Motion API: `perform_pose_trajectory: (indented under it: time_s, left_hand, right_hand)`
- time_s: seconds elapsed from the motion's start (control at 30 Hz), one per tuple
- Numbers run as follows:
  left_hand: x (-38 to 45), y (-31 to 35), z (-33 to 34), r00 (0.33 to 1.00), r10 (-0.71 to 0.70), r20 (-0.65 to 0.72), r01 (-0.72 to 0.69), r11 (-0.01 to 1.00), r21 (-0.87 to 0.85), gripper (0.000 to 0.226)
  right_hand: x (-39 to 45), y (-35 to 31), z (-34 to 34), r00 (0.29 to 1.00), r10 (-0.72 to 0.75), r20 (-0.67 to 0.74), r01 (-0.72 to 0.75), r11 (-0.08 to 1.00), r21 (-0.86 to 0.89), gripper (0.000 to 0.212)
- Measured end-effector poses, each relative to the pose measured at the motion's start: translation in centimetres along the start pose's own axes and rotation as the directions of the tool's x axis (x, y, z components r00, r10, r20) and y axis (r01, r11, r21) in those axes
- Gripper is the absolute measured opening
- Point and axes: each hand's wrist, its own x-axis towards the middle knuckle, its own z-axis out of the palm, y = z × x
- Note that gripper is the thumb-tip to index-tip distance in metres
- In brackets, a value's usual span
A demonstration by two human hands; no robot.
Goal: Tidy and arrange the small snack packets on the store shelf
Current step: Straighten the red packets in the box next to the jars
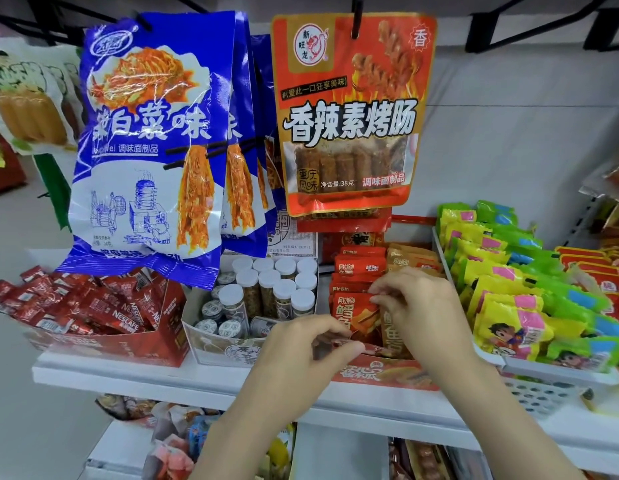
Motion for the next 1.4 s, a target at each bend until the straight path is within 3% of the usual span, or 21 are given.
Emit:
perform_pose_trajectory:
  time_s: [0.17,0.27,0.37,0.5,0.63,0.77,1.0,1.13,1.4]
  left_hand:
    - [-0.2,0.1,0.1,1.000,0.012,0.005,-0.012,0.999,0.045,0.021]
    - [-0.2,0.4,0.0,1.000,-0.009,0.008,0.009,1.000,0.028,0.019]
    - [-0.2,0.7,-0.4,0.999,-0.053,-0.005,0.053,0.996,-0.069,0.020]
    - [0.0,1.2,-1.6,0.985,-0.143,-0.101,0.111,0.956,-0.271,0.040]
    - [-0.1,2.0,-1.7,0.972,-0.234,-0.018,0.180,0.794,-0.581,0.055]
    - [-0.6,3.0,-1.4,0.979,-0.144,0.141,0.202,0.676,-0.709,0.041]
    - [-0.7,3.8,-1.8,0.982,-0.162,0.096,0.185,0.748,-0.637,0.029]
    - [-0.7,3.9,-2.0,0.983,-0.135,0.122,0.182,0.738,-0.650,0.025]
    - [-1.3,4.4,-1.6,0.980,-0.121,0.156,0.197,0.605,-0.771,0.031]
  right_hand:
    - [0.1,0.0,-0.5,0.998,-0.004,-0.063,0.004,1.000,-0.006,0.013]
    - [0.3,-0.6,-1.4,0.988,-0.079,-0.131,0.079,0.997,-0.004,0.010]
    - [0.8,-1.7,-3.2,0.959,-0.083,-0.272,0.122,0.984,0.129,0.009]
    - [1.3,-2.6,-6.4,0.889,-0.046,-0.455,0.183,0.948,0.262,0.013]
    - [1.6,-2.4,-7.6,0.927,0.109,-0.360,0.074,0.885,0.459,0.025]
    - [1.7,-2.0,-7.3,0.947,0.165,-0.276,0.004,0.851,0.524,0.028]
    - [1.7,-1.4,-7.5,0.943,0.296,-0.149,-0.100,0.683,0.724,0.020]
    - [1.6,-1.2,-7.7,0.941,0.325,-0.097,-0.134,0.619,0.774,0.017]
    - [1.5,-1.2,-7.3,0.938,0.336,-0.082,-0.133,0.570,0.811,0.018]
